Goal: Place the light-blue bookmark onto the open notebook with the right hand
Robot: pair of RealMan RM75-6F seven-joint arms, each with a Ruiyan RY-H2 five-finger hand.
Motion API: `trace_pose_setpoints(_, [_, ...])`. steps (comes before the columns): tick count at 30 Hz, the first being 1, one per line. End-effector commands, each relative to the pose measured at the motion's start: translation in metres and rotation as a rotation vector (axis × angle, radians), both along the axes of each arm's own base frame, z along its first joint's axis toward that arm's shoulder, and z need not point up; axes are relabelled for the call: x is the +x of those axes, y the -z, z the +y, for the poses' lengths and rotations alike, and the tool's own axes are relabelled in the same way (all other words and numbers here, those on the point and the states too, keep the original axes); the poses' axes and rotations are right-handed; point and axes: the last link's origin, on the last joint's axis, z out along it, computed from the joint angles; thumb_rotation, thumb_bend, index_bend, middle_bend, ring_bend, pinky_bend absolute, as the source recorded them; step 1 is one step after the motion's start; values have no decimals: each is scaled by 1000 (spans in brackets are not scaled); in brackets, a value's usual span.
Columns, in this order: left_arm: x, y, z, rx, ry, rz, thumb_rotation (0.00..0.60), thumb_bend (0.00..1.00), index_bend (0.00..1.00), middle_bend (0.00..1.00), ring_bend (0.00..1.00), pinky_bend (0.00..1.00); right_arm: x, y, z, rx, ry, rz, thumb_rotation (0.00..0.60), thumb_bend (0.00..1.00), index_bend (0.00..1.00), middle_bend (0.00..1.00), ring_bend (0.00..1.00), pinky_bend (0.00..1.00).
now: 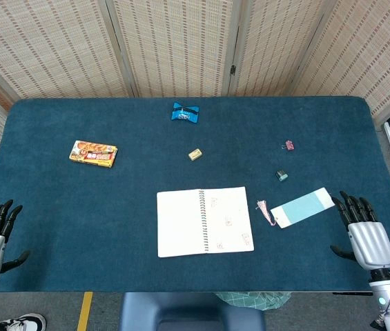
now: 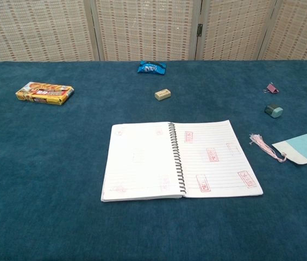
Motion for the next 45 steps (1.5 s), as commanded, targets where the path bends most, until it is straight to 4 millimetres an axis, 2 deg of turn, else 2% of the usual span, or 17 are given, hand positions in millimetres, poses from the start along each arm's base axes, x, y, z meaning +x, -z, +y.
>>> trace_pose_setpoints(1, [0,1,1,0,-4,0,600,222,112,0,0,20,-2,1,-3,-16,-15,37,600,0,0,0,0,0])
trace_pose_setpoints(6, [-1,3,2,-5,-9,-5,600,221,112,0,0,20,-5,3,-5,-1,-5,41,600,0,23,0,0,0])
trace_pose_setpoints(10, [2,2,4,-3,-2,-30,600,222,112,0,0,19,-10,1,-22,15,-44,78,600,0,161,0,0,0])
trace_pose_setpoints(12, [2,4,6,-12,2,-35,600,221,114,0,0,19,-13,2,-33,52,-75,103,600,19,267,0,0,0])
trace_pose_setpoints(16, [-1,8,9,-39,-7,-21,600,220,115,0,0,19,-14,1,-50,144,-64,114,600,71,335,0,0,0])
trace_pose_setpoints(18, [-1,9,10,-47,-9,-16,600,220,115,0,0,19,-13,0,-55,161,-64,130,600,73,346,0,0,0])
trace_pose_setpoints(22, [-3,11,12,-75,-23,-12,600,219,114,0,0,19,-13,8,-81,224,-57,219,600,74,348,0,0,0])
trace_pose_setpoints(30, [-5,12,12,-90,-40,-13,600,219,115,0,0,19,-14,25,-106,264,-51,231,600,120,346,0,0,0])
trace_pose_setpoints(34, [-6,10,13,-86,-51,-16,600,219,115,0,0,19,-13,31,-113,298,-49,229,600,131,331,0,0,0])
trace_pose_setpoints(38, [-7,8,13,-80,-53,-21,600,218,115,0,0,19,-11,39,-118,332,-51,245,600,156,271,0,0,0])
trace_pose_setpoints(45, [-7,8,13,-81,-57,-18,600,219,118,0,0,19,-14,50,-124,350,-44,239,600,205,320,9,0,0])
